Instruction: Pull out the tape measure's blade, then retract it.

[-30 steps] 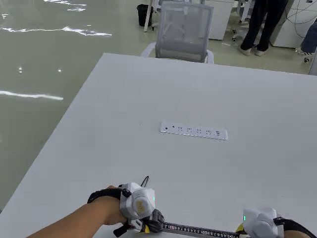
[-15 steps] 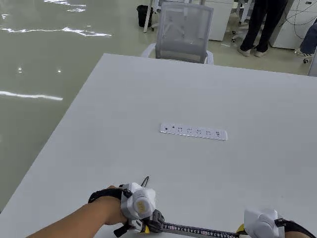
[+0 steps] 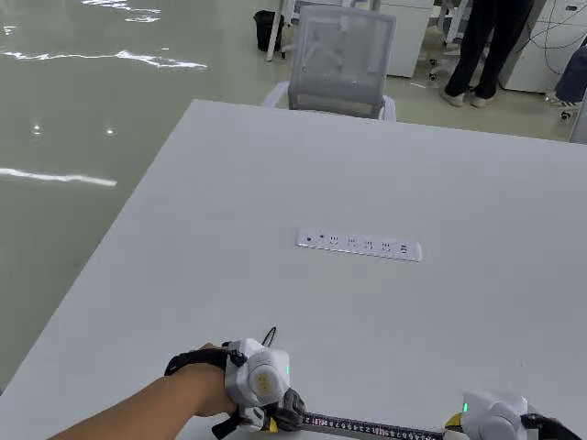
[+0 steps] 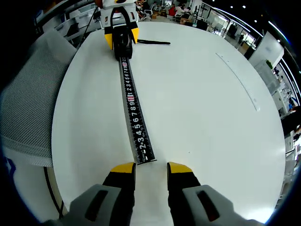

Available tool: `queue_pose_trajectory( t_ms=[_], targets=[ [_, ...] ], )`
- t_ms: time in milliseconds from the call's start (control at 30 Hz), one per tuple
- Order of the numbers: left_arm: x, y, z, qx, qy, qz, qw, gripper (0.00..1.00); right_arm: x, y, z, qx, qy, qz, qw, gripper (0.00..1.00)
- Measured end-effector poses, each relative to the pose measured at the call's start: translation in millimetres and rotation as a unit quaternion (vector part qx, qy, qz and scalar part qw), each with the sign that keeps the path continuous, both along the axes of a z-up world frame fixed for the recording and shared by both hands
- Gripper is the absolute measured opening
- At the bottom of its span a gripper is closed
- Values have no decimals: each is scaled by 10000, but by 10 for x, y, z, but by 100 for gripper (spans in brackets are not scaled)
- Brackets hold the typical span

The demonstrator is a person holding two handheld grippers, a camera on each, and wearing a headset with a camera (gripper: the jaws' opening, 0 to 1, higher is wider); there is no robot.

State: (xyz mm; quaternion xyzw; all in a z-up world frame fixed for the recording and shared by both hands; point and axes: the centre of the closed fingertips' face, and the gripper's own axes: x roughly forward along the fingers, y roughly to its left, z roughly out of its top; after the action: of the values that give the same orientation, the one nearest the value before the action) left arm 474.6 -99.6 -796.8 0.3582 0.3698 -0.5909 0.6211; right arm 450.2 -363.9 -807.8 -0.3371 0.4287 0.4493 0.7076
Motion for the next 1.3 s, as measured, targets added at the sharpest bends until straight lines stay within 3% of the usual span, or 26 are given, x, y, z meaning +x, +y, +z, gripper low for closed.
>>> queue_pose_trajectory(
  t_ms=[100,233,367,600,667,767,1033,1133,1300],
  targets=[
    [7,-1,-4,9,0,-6,10000,34,66,-19,56,144,-131,-338,9992,39],
    [9,0,-6,-5,-3,2,10000,34,75,-60,95,312,-184,-625,9974,46],
    [10,-2,-8,-21,-6,15,10000,34,66,-61,140,633,-178,-1163,9910,54],
    [6,-7,-13,-21,9,24,10000,34,-40,-105,138,876,-256,-1635,9823,65],
    [0,-8,-11,-29,-4,20,10000,34,-55,-97,178,1115,-327,-1924,9744,68],
    [-4,-10,-5,-37,-8,24,10000,34,-127,-145,186,1130,-378,-2023,9720,70],
    [-7,-9,-3,-37,-3,23,10000,34,-278,-238,268,1383,-824,-2557,9532,73],
    [-8,-9,0,-44,3,30,10000,34,-339,-260,283,1526,-900,-2794,9437,75],
    [-10,-9,0,-50,12,34,10000,34,-463,-239,333,1729,-1068,-2999,9321,83]
  ],
)
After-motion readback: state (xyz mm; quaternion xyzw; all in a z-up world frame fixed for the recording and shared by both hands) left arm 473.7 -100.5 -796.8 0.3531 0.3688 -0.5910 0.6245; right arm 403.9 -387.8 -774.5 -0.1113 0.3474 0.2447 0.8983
